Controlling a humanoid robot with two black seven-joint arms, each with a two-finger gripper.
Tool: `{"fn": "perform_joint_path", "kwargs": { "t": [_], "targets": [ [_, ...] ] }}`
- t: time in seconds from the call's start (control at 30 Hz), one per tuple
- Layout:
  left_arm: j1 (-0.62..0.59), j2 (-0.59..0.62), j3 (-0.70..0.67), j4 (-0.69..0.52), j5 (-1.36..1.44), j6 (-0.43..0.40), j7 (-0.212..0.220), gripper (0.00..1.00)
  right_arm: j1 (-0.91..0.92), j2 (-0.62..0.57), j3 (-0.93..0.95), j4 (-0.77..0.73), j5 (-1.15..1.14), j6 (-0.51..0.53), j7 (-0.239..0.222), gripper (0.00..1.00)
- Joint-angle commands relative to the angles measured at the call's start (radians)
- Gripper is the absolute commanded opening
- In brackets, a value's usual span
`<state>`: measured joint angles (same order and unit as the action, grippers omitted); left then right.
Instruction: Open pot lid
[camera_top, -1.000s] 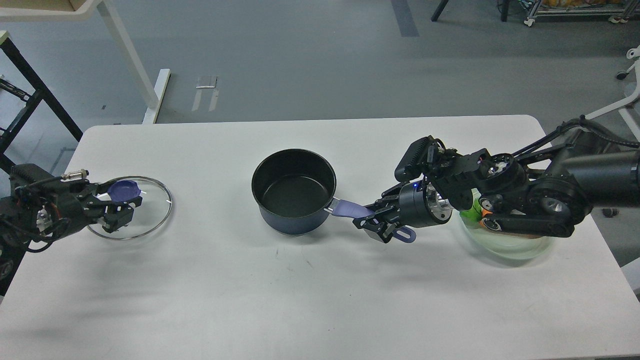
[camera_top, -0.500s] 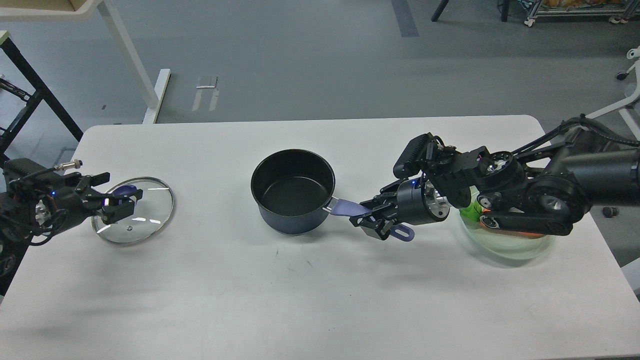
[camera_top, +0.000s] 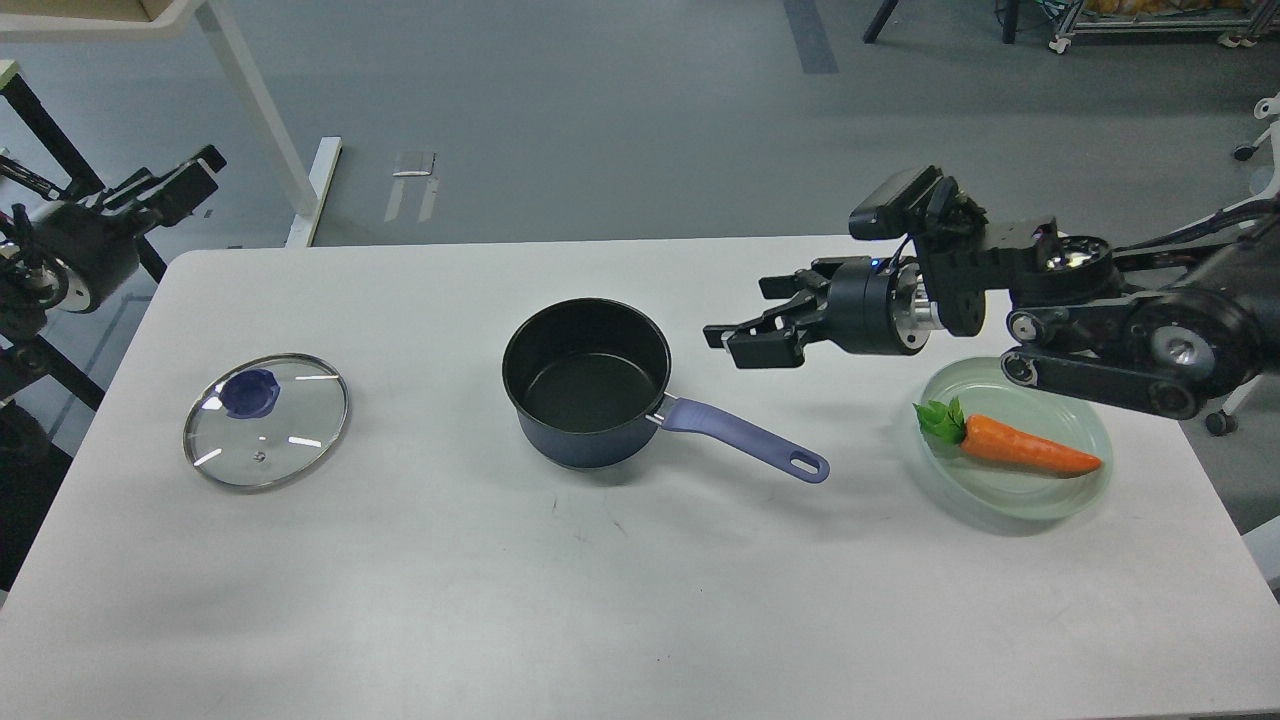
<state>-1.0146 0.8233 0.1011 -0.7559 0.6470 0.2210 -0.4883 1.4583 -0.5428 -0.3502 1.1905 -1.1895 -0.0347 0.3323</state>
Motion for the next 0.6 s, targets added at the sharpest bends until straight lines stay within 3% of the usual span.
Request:
{"fn": "perform_joint_path", "kwargs": {
  "t": [0.0,0.2,0.57],
  "targets": [
    [-0.025,-0.013,-0.007,0.0,-0.182,-0.086,0.0,0.99,-0.038,-0.034,0.183,-0.061,0.066,0.005,-0.001,0.99],
    [-0.033,-0.053,-0.135,0.01,-0.427,-0.229,0.0,0.99,-0.078,-0.108,0.402,-0.11,0.247,0.007,-0.002,0.99],
    [-0.021,-0.21,-0.258,0.055,-0.694,-0.241,0.0,0.99,-0.275,-0.04,0.62,-0.212,0.66,-0.022,-0.002,0.99]
  ]
}}
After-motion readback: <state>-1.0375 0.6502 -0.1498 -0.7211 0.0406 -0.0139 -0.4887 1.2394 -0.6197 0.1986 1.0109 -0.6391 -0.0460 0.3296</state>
